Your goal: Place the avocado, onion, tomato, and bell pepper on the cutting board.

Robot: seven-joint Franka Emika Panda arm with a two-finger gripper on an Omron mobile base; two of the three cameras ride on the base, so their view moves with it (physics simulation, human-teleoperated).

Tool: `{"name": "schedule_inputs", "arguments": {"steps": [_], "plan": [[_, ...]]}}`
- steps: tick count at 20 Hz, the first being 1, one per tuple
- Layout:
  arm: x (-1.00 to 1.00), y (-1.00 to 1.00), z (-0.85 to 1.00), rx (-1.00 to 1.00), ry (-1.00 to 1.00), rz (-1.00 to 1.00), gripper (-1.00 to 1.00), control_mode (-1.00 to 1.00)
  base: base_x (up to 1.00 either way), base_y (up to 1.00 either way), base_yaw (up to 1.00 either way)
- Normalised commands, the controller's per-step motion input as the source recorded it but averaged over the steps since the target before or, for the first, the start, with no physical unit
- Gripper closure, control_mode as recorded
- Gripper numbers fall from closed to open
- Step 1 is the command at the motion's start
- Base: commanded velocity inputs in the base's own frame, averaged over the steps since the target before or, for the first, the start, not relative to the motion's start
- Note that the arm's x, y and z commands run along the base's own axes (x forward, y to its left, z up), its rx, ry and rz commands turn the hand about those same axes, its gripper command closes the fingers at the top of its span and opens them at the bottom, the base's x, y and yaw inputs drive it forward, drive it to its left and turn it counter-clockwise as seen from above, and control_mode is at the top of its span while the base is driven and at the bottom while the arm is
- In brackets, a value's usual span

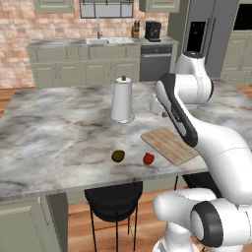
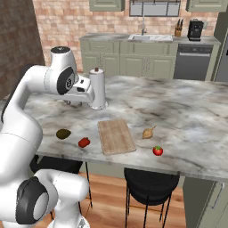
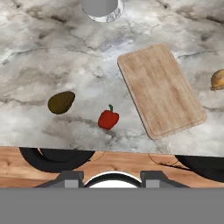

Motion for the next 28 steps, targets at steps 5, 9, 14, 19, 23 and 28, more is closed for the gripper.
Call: {"name": "schedule_inputs", "arguments": {"steps": [5, 9, 14, 19, 23, 28], "plan": [[-0.02, 0.0, -0.03, -0.02, -0.04, 0.0, -1.0, -1.0, 0.0, 0.0, 0.0], [0.0, 0.05, -0.13, -0.05, -0.02, 0.0, -1.0, -1.0, 0.0, 0.0, 0.0], [0.0, 0.03, -0.22, -0.02, -0.01, 0.0, -1.0, -1.0, 0.0, 0.0, 0.0], [-0.03, 0.0, -0.24, 0.0, 0.0, 0.0, -1.0, -1.0, 0.0, 0.0, 0.0], [-0.01, 0.0, -0.2, 0.02, 0.0, 0.0, -1.0, -1.0, 0.0, 0.0, 0.0], [-0.01, 0.0, -0.13, 0.0, 0.0, -0.03, -1.0, -1.0, 0.0, 0.0, 0.0]]}}
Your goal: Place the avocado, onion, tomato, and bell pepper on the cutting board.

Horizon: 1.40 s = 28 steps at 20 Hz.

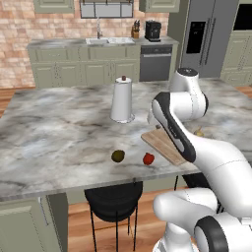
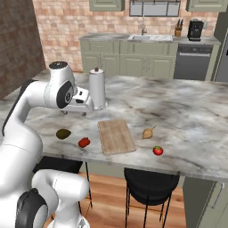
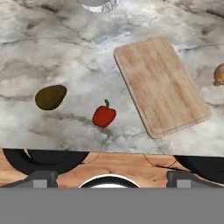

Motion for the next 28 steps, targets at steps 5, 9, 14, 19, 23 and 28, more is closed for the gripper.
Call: {"name": "schedule_inputs", "arguments": {"steps": [5, 9, 14, 19, 23, 28], "plan": [[0.0, 0.0, -0.11, 0.0, 0.01, -0.12, -1.0, -1.0, 0.0, 0.0, 0.0], [-0.04, 0.0, -0.15, 0.0, 0.0, -0.18, -1.0, -1.0, 0.0, 0.0, 0.0], [-0.06, 0.0, -0.18, 0.04, 0.0, -0.11, -1.0, -1.0, 0.0, 0.0, 0.0], [-0.08, 0.0, -0.23, 0.05, 0.0, -0.05, -1.0, -1.0, 0.0, 0.0, 0.0], [-0.04, 0.0, -0.21, 0.02, 0.0, -0.01, -1.0, -1.0, 0.0, 0.0, 0.0], [0.0, 0.03, -0.17, 0.0, 0.0, 0.0, -1.0, -1.0, 0.0, 0.0, 0.0]]}}
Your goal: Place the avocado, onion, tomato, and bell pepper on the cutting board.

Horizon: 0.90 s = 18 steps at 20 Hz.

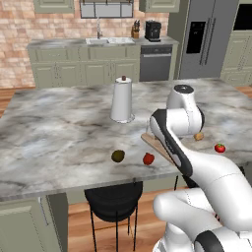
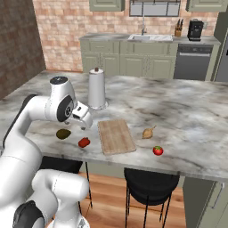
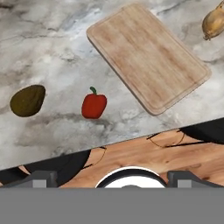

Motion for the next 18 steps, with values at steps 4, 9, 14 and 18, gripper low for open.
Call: {"name": "schedule_inputs", "arguments": {"steps": [4, 9, 14, 18], "plan": [[0.0, 0.09, -0.19, 0.0, 0.0, 0.0, -1.0, -1.0, 0.0, 0.0, 0.0], [0.0, 0.1, -0.25, 0.0, 0.0, 0.0, -1.0, -1.0, 0.0, 0.0, 0.0], [0.0, 0.0, -0.32, 0.0, 0.0, 0.0, -1.0, -1.0, 0.0, 0.0, 0.0], [0.03, 0.0, -0.32, 0.0, -0.01, 0.0, -1.0, -1.0, 0.0, 0.0, 0.0]]}}
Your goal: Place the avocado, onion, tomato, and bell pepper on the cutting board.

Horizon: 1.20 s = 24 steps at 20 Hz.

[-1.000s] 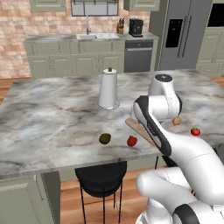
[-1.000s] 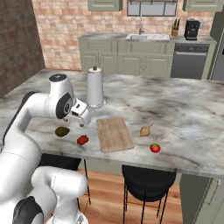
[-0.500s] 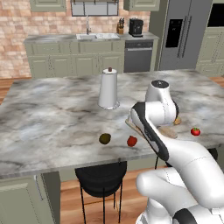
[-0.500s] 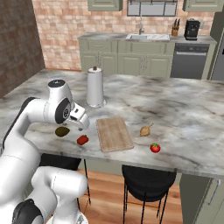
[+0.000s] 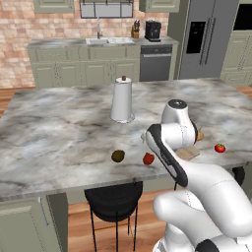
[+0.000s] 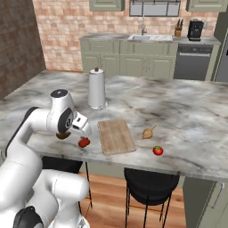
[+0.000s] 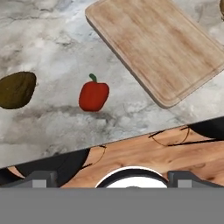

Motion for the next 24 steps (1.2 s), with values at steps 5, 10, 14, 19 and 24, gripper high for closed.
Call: {"name": "schedule_inputs", "arguments": {"steps": [5, 10, 14, 19, 24], "plan": [[0.05, 0.0, -0.24, 0.0, 0.0, 0.0, -1.0, -1.0, 0.0, 0.0, 0.0], [0.16, 0.02, -0.19, 0.0, 0.0, 0.0, -1.0, -1.0, 0.0, 0.0, 0.0], [0.13, 0.07, -0.15, 0.0, 0.0, 0.0, -1.0, -1.0, 0.0, 0.0, 0.0], [0.16, 0.07, -0.12, 0.0, 0.0, 0.0, -1.0, -1.0, 0.0, 0.0, 0.0], [0.18, 0.02, -0.05, 0.0, 0.0, 0.0, -1.0, -1.0, 0.0, 0.0, 0.0]]}}
